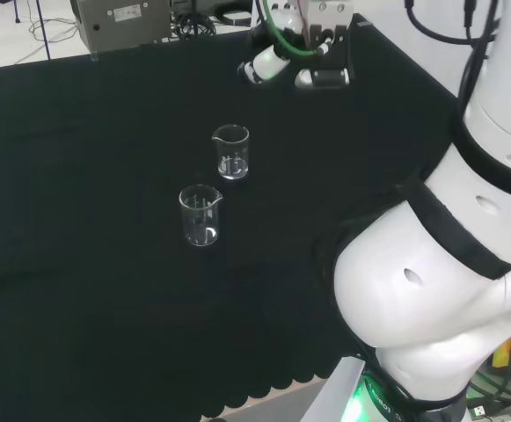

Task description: Pick up the beaker on the right.

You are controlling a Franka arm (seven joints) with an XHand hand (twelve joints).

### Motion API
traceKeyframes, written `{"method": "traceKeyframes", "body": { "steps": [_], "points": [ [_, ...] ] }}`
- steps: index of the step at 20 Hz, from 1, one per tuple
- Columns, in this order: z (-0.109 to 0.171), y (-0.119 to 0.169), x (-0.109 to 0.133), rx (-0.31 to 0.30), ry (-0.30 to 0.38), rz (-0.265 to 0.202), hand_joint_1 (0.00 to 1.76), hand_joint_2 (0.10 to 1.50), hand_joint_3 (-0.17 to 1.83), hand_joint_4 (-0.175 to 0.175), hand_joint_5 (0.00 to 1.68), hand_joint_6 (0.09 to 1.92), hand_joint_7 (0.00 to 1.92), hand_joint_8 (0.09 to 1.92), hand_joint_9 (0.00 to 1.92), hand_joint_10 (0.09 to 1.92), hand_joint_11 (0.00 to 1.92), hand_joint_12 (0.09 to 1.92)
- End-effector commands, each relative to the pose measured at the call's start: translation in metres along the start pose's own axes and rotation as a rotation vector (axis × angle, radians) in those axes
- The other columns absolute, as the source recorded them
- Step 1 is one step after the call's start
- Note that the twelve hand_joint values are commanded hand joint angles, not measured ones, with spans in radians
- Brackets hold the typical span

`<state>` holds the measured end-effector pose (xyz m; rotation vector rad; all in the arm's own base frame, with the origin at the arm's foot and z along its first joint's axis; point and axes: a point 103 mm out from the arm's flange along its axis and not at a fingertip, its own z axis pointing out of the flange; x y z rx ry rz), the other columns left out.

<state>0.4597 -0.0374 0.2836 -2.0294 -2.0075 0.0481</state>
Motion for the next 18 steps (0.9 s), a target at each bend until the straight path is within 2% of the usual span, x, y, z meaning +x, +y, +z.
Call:
{"method": "traceKeyframes", "body": {
  "steps": [1, 8, 11, 14, 18],
  "points": [
    [0.027, 0.058, -0.009, -0.035, 0.104, -0.106, 0.74, 0.66, 0.60, -0.025, 0.35, 0.09, 0.22, 0.64, 0.36, 0.61, 0.02, 1.38],
    [0.054, 0.076, -0.024, -0.030, 0.173, -0.129, 0.78, 0.63, 0.63, -0.028, 0.37, 0.09, 0.23, 0.65, 0.36, 0.62, 0.00, 1.39],
    [0.061, 0.084, -0.028, -0.024, 0.191, -0.151, 0.80, 0.61, 0.63, -0.028, 0.43, 0.09, 0.25, 0.65, 0.37, 0.63, 0.00, 1.39],
    [0.067, 0.090, -0.035, -0.044, 0.212, -0.173, 0.81, 0.61, 0.64, -0.028, 0.44, 0.09, 0.26, 0.66, 0.39, 0.63, 0.00, 1.40],
    [0.074, 0.099, -0.044, -0.027, 0.241, -0.198, 0.83, 0.60, 0.65, -0.028, 0.45, 0.09, 0.28, 0.66, 0.41, 0.63, 0.00, 1.41]
  ]
}}
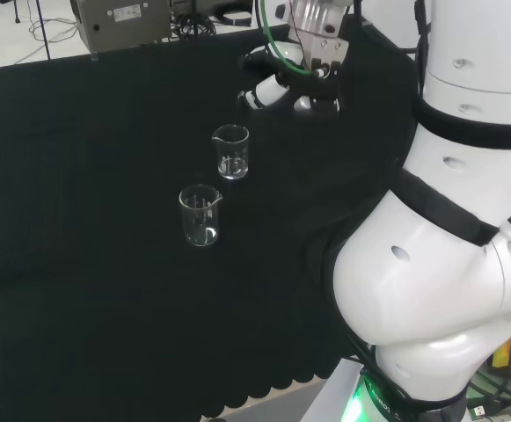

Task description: Pick up the beaker on the right.

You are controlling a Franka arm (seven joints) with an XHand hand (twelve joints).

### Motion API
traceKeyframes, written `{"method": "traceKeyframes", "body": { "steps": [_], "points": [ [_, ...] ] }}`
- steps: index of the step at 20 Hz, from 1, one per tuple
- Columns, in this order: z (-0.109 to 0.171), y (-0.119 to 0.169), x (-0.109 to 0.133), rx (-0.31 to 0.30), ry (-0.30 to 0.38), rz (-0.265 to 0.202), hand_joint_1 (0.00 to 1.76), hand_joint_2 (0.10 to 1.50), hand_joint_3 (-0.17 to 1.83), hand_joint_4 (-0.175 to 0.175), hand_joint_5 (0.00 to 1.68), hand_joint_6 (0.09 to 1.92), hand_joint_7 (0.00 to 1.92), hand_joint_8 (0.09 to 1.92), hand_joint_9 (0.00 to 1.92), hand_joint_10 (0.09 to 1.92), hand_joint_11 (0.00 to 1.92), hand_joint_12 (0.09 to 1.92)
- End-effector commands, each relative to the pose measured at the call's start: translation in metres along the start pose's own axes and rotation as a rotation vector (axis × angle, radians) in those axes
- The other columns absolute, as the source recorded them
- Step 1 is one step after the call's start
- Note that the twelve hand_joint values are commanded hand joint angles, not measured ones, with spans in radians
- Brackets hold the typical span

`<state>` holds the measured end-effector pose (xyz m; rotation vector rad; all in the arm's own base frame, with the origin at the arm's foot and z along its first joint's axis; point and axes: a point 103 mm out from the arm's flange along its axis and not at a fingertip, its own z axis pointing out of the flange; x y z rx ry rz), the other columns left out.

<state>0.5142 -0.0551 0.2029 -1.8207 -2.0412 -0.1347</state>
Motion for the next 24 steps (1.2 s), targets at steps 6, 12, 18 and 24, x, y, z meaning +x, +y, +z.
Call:
{"method": "traceKeyframes", "body": {
  "steps": [6, 12, 18, 24],
  "points": [
    [0.034, 0.029, -0.032, -0.030, 0.166, -0.089, 0.82, 0.58, 0.66, -0.031, 0.43, 0.09, 0.29, 0.66, 0.43, 0.63, 0.02, 1.41],
    [0.057, 0.026, -0.027, -0.015, 0.200, -0.131, 0.82, 0.57, 0.68, -0.033, 0.44, 0.09, 0.32, 0.66, 0.45, 0.61, 0.04, 1.40],
    [0.074, 0.019, -0.020, 0.001, 0.204, -0.158, 0.82, 0.56, 0.69, -0.032, 0.46, 0.09, 0.33, 0.66, 0.47, 0.61, 0.04, 1.40],
    [0.096, 0.022, -0.023, 0.007, 0.243, -0.136, 0.83, 0.56, 0.69, -0.028, 0.45, 0.09, 0.26, 0.64, 0.39, 0.57, 0.03, 1.40]
  ]
}}
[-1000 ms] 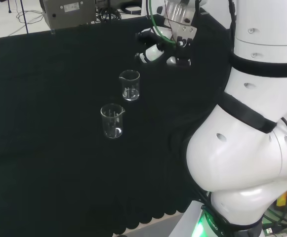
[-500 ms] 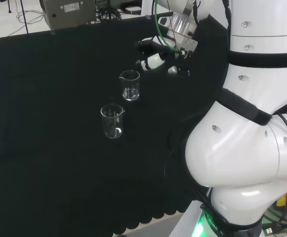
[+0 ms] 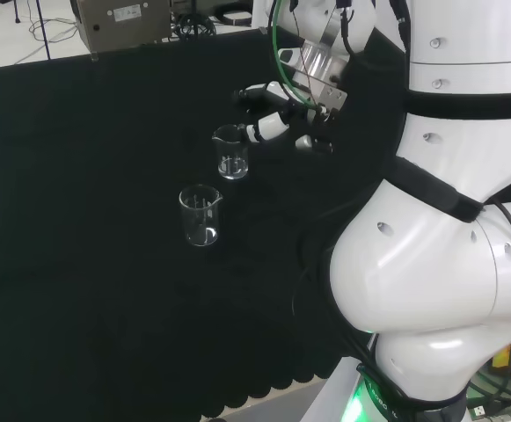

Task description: Pick up the beaker on the right.

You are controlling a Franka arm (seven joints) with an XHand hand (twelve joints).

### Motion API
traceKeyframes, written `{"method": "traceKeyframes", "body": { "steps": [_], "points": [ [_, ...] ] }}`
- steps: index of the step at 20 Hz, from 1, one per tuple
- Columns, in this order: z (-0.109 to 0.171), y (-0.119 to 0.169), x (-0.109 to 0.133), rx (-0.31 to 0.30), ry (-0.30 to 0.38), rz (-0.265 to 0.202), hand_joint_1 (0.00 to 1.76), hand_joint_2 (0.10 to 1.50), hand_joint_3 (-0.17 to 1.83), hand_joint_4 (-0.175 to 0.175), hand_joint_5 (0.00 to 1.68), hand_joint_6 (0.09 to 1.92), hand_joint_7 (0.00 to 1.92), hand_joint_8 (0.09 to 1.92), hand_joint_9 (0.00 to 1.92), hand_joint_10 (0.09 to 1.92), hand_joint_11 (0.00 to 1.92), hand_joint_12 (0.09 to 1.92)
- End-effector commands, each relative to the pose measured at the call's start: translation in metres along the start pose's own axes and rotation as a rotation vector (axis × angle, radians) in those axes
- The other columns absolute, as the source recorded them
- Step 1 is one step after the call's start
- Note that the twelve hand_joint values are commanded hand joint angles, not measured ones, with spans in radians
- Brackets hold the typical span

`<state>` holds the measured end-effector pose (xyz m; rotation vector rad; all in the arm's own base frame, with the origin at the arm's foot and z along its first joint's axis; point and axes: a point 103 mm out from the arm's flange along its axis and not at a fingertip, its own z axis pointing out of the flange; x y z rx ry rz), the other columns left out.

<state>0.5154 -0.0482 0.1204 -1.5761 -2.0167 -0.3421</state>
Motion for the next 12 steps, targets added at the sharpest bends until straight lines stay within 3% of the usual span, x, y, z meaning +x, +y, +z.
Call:
{"method": "traceKeyframes", "body": {
  "steps": [1, 5, 12],
  "points": [
    [0.021, 0.005, -0.005, -0.015, 0.033, 0.014, 0.83, 0.56, 0.69, -0.028, 0.45, 0.09, 0.25, 0.63, 0.38, 0.57, 0.02, 1.40],
    [0.024, 0.009, -0.009, -0.043, 0.038, 0.022, 0.85, 0.55, 0.69, -0.029, 0.42, 0.09, 0.20, 0.61, 0.34, 0.56, 0.00, 1.40],
    [0.035, 0.014, -0.016, -0.006, 0.088, -0.006, 0.85, 0.55, 0.69, -0.039, 0.37, 0.09, 0.18, 0.61, 0.31, 0.56, 0.00, 1.39]
  ]
}}
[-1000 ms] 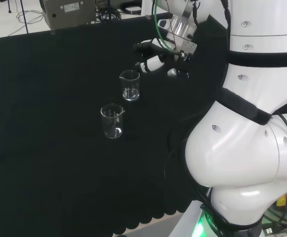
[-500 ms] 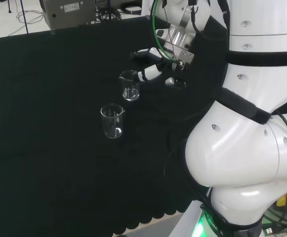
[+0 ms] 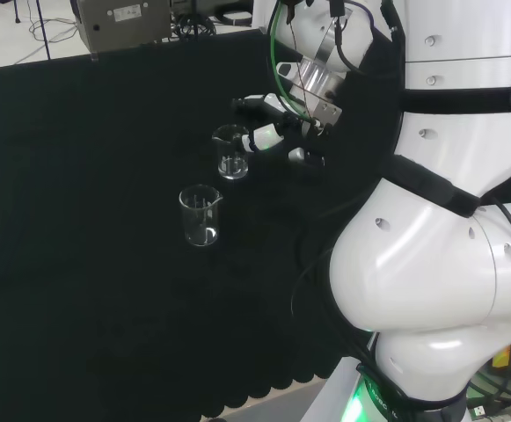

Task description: Pick up the beaker on the right.

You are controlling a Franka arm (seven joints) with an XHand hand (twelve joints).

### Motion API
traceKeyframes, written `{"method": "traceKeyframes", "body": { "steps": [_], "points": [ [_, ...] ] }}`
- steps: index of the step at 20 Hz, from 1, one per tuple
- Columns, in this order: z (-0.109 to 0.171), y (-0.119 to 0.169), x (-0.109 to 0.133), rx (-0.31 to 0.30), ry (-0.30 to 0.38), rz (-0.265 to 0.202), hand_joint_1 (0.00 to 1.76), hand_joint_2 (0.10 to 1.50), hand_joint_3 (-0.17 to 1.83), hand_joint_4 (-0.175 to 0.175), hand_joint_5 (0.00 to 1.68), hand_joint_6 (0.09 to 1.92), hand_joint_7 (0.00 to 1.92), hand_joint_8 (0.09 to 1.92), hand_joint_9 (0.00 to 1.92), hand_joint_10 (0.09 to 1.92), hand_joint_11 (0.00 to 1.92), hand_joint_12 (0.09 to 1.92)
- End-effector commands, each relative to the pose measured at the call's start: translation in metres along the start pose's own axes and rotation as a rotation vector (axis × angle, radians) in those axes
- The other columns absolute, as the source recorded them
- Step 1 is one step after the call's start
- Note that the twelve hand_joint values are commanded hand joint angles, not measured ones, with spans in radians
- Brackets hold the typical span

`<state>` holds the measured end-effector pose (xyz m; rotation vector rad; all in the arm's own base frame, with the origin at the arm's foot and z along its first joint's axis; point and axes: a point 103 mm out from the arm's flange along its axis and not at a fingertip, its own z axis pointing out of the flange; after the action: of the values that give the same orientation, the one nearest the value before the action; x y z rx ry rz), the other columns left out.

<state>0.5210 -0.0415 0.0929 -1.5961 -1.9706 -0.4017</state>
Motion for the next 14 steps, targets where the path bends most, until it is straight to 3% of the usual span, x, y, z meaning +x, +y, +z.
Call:
{"method": "traceKeyframes", "body": {
  "steps": [1, 14],
  "points": [
    [0.013, 0.003, -0.006, 0.033, 0.048, -0.029, 0.86, 0.54, 0.69, -0.040, 0.36, 0.09, 0.17, 0.61, 0.30, 0.56, 0.00, 1.38],
    [0.031, 0.009, -0.005, -0.021, 0.175, -0.044, 0.90, 0.52, 0.69, -0.045, 0.39, 0.09, 0.20, 0.63, 0.30, 0.58, 0.00, 1.34]
  ]
}}
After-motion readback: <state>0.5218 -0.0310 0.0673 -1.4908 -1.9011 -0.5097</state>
